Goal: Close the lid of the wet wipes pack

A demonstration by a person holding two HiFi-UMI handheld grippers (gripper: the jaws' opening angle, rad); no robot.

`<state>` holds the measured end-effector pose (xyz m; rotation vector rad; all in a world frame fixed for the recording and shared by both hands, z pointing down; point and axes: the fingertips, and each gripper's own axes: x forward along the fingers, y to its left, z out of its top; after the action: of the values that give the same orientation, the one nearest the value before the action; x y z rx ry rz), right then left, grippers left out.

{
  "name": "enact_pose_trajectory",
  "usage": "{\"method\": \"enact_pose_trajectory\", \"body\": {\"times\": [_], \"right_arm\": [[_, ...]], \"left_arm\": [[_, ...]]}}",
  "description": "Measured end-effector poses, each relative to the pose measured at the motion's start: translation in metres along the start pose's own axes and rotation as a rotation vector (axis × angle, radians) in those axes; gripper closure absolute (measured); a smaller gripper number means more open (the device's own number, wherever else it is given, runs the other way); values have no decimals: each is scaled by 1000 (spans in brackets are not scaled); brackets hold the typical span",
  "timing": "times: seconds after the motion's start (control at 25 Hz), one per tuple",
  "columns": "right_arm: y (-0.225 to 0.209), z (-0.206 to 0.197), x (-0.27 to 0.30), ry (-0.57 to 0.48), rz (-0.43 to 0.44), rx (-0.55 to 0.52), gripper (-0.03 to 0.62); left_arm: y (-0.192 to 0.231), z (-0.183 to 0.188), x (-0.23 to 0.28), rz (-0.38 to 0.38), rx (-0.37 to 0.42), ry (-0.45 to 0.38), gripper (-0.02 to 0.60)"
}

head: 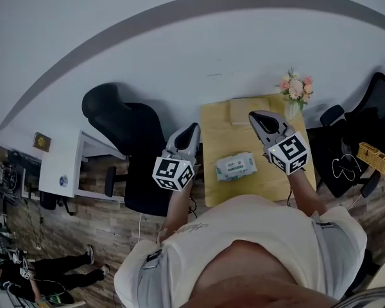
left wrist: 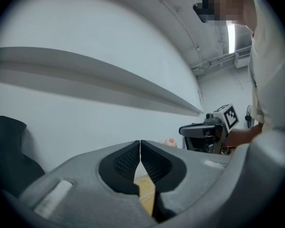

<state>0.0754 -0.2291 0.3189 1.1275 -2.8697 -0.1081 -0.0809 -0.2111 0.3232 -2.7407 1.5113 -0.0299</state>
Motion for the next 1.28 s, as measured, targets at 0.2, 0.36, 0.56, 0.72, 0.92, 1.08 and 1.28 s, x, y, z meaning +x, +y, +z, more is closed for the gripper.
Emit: {"method": "enact_pose_trajectory", "body": {"times": [0.2,0.36,0.56,0.72,0.92,1.08,1.28], "right_arm": [[3,-6,-6,-5,-31,38,592],[8,-8,-9,0,-18,52,591],[13,-5,-9,-7,-19,48,592],[13,-7,-10,7,-26,47,591],[12,-10,-10,2,-32,67,591],[6,-9,-11,2,-42,65,592],[3,-13,-13,2,-46,73,592]], "left_arm": [[-4,-13,-8,3,29,42,565],[-5,-13,-10,8,41,26,565],[-6,-19,-8,8,28,9,565],[-9,-27,-5,-12,6,13,565],[-1,-25,0,-6,-13,2,565],[-3,-17,8,-23,-10,-15,565],[-7,-23,12,-40,-6,4,565]]}}
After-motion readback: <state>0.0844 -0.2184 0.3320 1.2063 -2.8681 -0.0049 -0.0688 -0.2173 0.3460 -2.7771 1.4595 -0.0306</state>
